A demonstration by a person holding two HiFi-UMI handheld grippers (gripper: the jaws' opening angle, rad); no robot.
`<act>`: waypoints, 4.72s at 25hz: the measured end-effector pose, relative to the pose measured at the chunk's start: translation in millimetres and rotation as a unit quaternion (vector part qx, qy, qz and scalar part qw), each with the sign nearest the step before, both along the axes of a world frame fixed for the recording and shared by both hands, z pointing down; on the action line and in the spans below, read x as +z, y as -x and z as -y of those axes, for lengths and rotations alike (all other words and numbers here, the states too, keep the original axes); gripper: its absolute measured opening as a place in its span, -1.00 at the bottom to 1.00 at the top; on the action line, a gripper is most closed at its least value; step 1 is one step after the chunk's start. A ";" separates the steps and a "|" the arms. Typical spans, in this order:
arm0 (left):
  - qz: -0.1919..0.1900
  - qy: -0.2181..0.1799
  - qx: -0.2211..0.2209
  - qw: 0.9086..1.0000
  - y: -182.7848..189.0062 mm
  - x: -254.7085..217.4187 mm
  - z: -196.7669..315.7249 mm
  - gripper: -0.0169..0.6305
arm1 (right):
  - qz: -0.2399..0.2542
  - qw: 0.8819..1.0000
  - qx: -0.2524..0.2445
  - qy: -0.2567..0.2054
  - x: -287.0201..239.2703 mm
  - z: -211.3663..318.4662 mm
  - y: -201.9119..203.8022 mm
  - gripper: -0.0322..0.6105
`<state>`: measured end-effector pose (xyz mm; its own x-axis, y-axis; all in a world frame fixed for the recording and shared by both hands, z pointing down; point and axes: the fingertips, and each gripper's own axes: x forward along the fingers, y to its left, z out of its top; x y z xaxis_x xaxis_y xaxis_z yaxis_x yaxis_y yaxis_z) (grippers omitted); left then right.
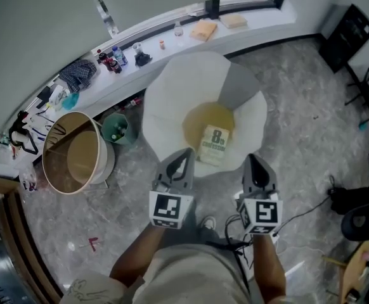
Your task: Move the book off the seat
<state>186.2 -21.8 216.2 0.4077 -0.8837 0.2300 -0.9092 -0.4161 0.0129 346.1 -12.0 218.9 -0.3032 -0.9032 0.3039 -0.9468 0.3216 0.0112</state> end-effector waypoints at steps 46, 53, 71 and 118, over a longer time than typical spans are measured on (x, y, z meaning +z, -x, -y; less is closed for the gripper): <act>0.052 0.312 0.013 0.948 -52.2 533.2 156.8 -0.94 | -0.015 0.961 0.002 0.277 531.7 150.4 -39.0 -0.89; 0.055 0.333 0.015 0.941 -54.3 577.3 157.4 -0.94 | -0.002 0.953 0.002 0.304 576.7 151.3 -35.7 -0.89; -0.004 0.457 0.119 0.881 -47.1 669.6 165.4 -0.21 | 0.109 0.891 -0.044 0.439 678.7 147.3 -40.5 -0.32; 0.012 0.434 0.078 0.898 -46.8 584.8 190.3 -0.16 | 0.120 0.906 -0.051 0.403 578.4 195.9 -3.7 -0.25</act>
<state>232.9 -212.2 801.0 0.4976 -0.3002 0.8138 -0.8446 -0.3815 0.3757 349.8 -208.0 797.3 -0.5180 -0.3802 0.7662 -0.8553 0.2198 -0.4692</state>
